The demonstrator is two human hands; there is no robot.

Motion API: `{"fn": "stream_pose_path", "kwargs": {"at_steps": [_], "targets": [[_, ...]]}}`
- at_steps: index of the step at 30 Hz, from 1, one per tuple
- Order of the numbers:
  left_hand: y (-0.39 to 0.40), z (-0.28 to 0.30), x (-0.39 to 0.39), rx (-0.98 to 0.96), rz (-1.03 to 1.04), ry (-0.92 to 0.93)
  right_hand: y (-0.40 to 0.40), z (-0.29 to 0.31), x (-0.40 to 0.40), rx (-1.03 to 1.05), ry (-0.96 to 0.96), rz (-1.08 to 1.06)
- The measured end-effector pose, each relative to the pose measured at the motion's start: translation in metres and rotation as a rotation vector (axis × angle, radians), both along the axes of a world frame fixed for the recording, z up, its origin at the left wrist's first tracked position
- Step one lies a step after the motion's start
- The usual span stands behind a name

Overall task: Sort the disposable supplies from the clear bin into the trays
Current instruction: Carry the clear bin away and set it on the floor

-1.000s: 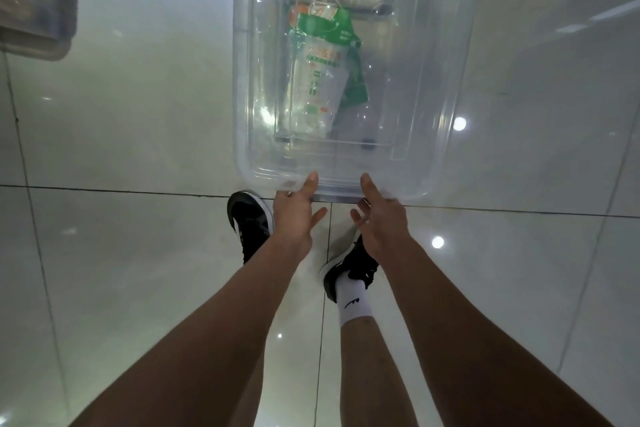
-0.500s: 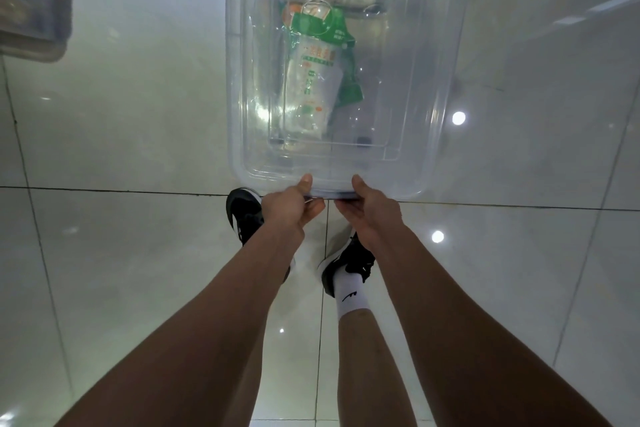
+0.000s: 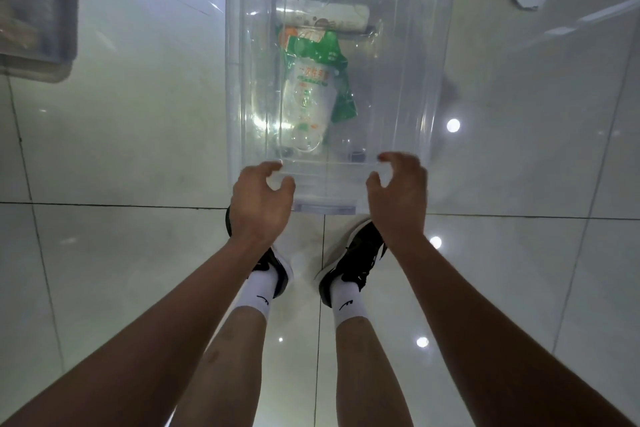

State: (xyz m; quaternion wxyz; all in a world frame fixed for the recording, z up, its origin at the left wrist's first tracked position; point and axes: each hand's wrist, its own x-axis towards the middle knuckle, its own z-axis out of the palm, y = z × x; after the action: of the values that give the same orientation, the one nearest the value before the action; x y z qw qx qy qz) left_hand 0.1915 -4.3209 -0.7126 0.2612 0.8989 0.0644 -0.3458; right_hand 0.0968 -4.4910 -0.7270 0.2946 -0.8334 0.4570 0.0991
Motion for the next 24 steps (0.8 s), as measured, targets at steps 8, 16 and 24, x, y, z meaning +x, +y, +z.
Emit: {"fn": "stream_pose_path", "kwargs": {"at_steps": [8, 16, 24], "targets": [[-0.013, -0.022, 0.002, 0.172, -0.477, 0.120, -0.039, -0.024, -0.003, 0.223, 0.112, -0.052], [0.009, -0.021, 0.069, 0.239, -0.503, 0.040, 0.059, -0.002, -0.009, 0.399, 0.191, -0.122], [-0.005, -0.017, 0.119, 0.187, -0.465, -0.077, 0.109, 0.019, -0.008, 0.649, 0.340, 0.100]]}}
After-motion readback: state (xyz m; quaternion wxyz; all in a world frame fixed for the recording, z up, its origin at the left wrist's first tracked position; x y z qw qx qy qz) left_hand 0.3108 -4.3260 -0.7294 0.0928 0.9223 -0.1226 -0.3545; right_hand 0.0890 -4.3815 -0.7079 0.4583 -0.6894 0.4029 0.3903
